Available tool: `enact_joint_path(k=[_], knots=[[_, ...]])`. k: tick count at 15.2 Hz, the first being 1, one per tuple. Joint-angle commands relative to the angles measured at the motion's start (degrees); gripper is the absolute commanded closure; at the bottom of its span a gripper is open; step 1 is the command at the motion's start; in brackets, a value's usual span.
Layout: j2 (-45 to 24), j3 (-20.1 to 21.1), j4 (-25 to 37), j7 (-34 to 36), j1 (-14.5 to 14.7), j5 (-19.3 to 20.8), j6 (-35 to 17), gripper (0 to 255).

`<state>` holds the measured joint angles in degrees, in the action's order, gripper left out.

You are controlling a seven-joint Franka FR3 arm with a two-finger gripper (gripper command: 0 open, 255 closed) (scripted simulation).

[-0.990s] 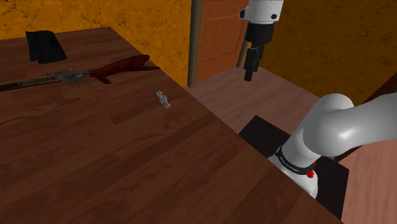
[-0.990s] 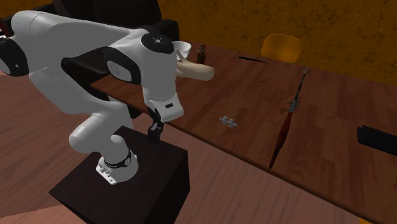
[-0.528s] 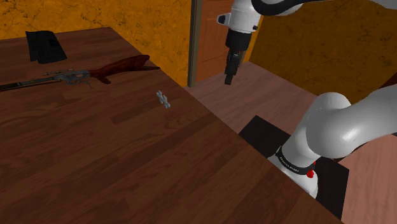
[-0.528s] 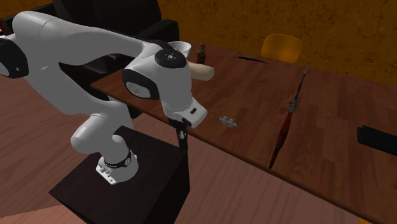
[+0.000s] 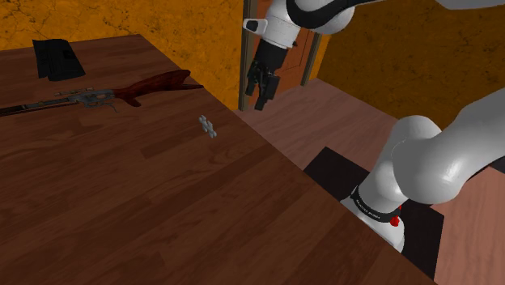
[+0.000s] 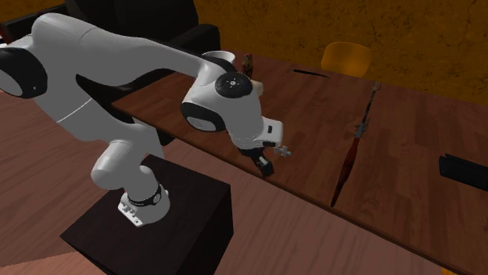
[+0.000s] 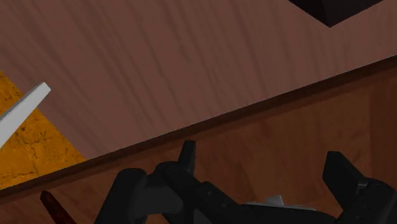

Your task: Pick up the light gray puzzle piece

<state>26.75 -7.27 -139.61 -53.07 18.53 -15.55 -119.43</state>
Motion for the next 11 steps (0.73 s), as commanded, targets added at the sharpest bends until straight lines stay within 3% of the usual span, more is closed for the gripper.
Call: enact_joint_path(k=[1, 9, 11], knots=[[-2.3, -0.9, 1.2, -6.7, 3.0, -3.0, -3.0, 0], [-9.6, -4.2, 7.0, -33.9, 14.1, -16.2, -8.9, 0], [-10.4, -4.5, 7.2, -37.6, 15.3, -18.2, -9.7, 0]])
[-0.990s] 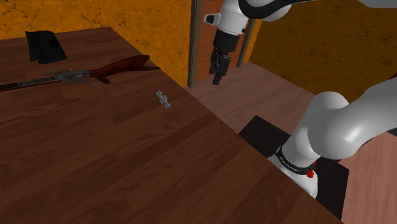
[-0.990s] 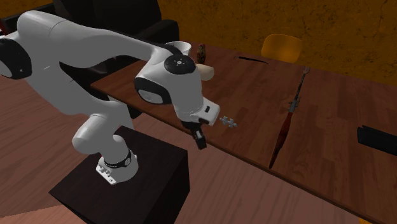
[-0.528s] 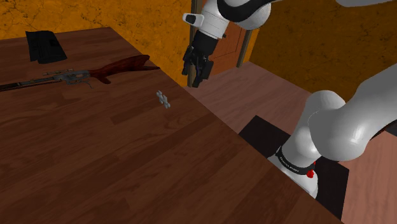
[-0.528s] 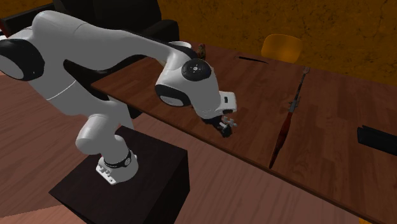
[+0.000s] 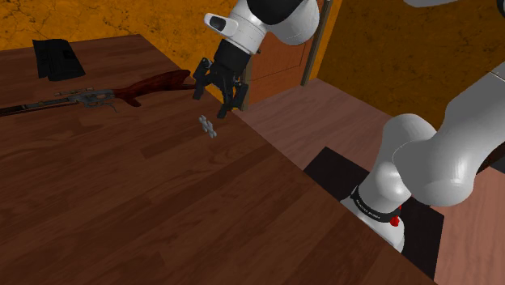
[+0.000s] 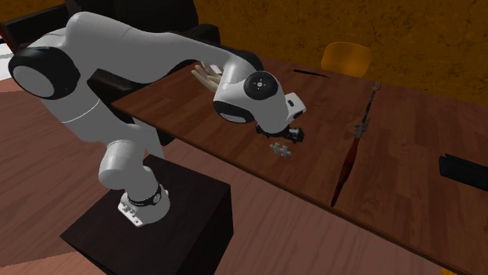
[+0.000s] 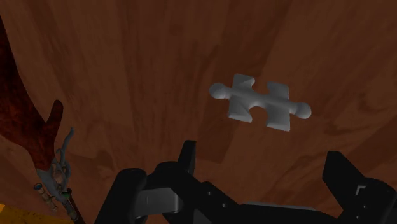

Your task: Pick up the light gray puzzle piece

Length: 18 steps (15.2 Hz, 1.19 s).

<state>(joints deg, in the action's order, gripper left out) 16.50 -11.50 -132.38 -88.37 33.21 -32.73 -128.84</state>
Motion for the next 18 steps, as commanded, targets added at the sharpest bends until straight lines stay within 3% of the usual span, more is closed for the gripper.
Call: enact_joint_path(k=[1, 9, 10, 18], knots=[[-0.4, -0.3, -0.5, -2.8, 0.7, -1.4, -0.9, 0], [-2.1, -0.7, -2.9, -5.9, 1.3, -3.8, -4.3, 0], [-2.2, -0.6, -2.9, -5.9, 1.3, -3.8, -4.3, 255], [-2.2, -0.7, -2.9, -5.9, 1.3, -3.8, -4.4, 255]])
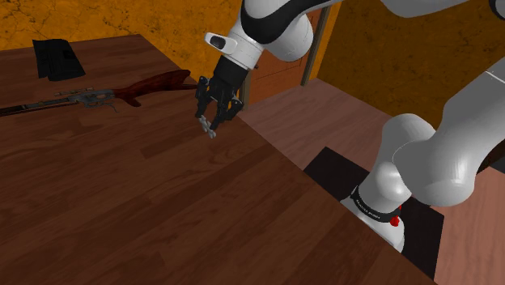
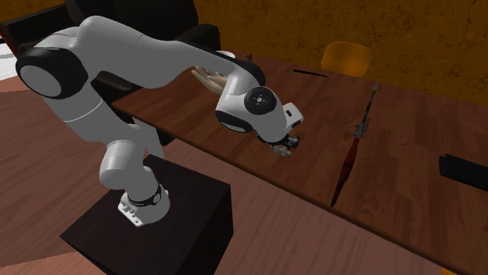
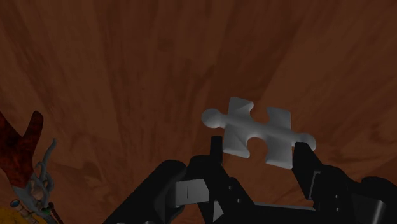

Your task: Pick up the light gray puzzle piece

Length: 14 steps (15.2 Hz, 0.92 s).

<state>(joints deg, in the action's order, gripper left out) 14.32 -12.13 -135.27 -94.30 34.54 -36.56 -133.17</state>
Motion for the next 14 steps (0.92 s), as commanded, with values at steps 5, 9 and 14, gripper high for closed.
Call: enact_joint_path(k=[5, 9, 14], knots=[[1.3, 0.2, 1.7, 2.3, -0.5, 1.8, 2.5, 255], [2.4, 0.4, 3.6, 4.4, -0.9, 3.3, 4.9, 255], [3.4, 0.7, 6.3, 6.8, -1.3, 5.0, 8.1, 255]])
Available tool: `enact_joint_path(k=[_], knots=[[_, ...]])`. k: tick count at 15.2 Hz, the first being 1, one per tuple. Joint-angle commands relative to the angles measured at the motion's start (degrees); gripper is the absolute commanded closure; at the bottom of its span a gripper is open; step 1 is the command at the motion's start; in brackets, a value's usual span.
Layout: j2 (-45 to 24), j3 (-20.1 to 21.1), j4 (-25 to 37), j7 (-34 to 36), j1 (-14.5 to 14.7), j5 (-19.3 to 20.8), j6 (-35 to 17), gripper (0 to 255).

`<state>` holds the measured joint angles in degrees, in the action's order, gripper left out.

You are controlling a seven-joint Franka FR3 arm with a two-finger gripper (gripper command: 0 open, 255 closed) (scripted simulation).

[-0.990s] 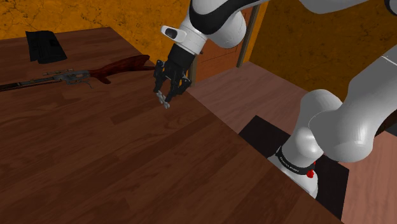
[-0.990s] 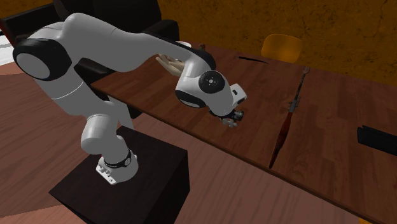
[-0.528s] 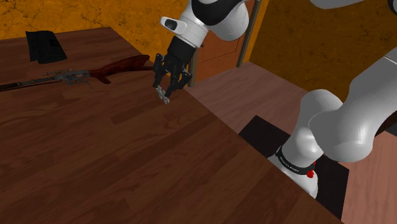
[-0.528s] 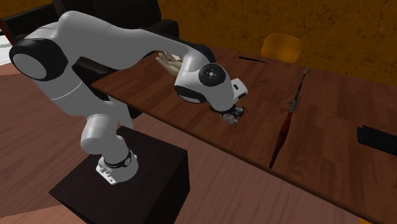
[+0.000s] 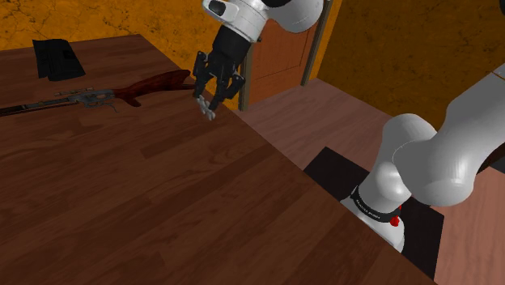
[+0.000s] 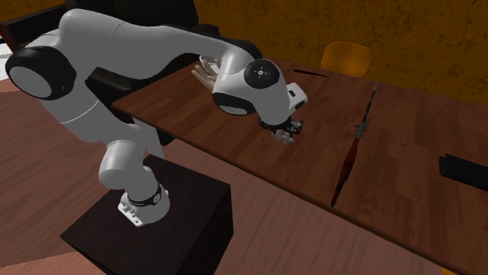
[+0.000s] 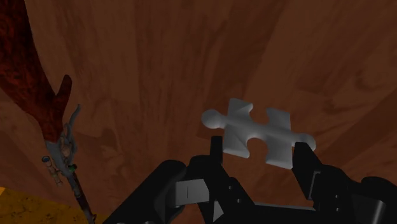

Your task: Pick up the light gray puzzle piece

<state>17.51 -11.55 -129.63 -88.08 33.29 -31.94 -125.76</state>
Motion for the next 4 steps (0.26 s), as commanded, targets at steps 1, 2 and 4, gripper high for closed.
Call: enact_joint_path(k=[1, 2, 4], knots=[[0.3, 0.1, 1.2, 1.0, -0.1, 0.6, 1.3, 255], [0.5, 0.1, 1.8, 1.4, -0.2, 0.9, 2.0, 255], [0.5, 0.1, 1.9, 1.5, -0.2, 0.9, 2.1, 255]])
